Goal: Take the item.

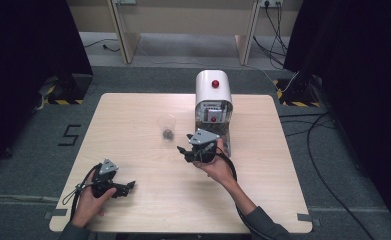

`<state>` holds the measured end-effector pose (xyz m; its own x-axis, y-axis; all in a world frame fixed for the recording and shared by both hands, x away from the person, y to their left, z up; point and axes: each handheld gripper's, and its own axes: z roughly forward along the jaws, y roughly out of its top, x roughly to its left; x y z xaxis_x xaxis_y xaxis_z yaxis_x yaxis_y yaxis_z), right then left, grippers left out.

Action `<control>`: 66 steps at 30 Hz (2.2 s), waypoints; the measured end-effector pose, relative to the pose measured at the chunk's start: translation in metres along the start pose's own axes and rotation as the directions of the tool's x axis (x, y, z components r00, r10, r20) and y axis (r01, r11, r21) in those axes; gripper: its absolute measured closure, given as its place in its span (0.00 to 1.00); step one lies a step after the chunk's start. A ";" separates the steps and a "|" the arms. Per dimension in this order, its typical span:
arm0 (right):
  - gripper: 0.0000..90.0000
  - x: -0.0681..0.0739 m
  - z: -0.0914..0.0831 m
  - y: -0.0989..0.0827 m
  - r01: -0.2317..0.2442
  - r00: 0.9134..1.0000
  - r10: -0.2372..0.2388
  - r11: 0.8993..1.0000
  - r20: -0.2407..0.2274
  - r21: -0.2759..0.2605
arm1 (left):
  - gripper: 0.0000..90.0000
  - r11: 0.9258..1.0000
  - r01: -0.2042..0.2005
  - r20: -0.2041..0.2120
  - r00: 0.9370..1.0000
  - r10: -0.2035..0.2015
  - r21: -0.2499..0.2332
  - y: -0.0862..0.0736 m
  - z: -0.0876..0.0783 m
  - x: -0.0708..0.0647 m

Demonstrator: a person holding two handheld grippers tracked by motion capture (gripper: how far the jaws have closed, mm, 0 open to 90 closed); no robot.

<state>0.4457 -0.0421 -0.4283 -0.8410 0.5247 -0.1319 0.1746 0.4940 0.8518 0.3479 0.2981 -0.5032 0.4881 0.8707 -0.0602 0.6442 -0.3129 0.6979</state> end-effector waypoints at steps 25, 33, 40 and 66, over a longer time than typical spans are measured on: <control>0.42 -0.003 -0.025 -0.018 -0.048 0.999 0.048 0.999 0.001 0.015 | 0.00 1.000 -0.003 0.002 1.000 0.003 0.000 0.000 0.000 0.000; 0.42 -0.004 -0.035 -0.023 -0.057 0.998 0.056 0.998 0.009 0.017 | 0.00 1.000 -0.003 0.003 1.000 0.003 0.000 0.000 0.000 0.000; 0.41 -0.006 -0.043 -0.029 -0.063 0.998 0.062 0.998 0.023 0.021 | 0.00 1.000 -0.004 0.003 1.000 0.004 0.000 -0.001 0.000 0.000; 0.36 -0.013 -0.076 -0.046 -0.112 0.992 0.111 0.994 0.061 0.017 | 0.00 1.000 -0.004 0.003 1.000 0.004 0.000 -0.001 0.000 0.000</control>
<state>0.4100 -0.1245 -0.4268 -0.7837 0.6175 -0.0671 0.2765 0.4435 0.8525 0.3472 0.2984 -0.5032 0.4927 0.8682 -0.0593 0.6420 -0.3166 0.6982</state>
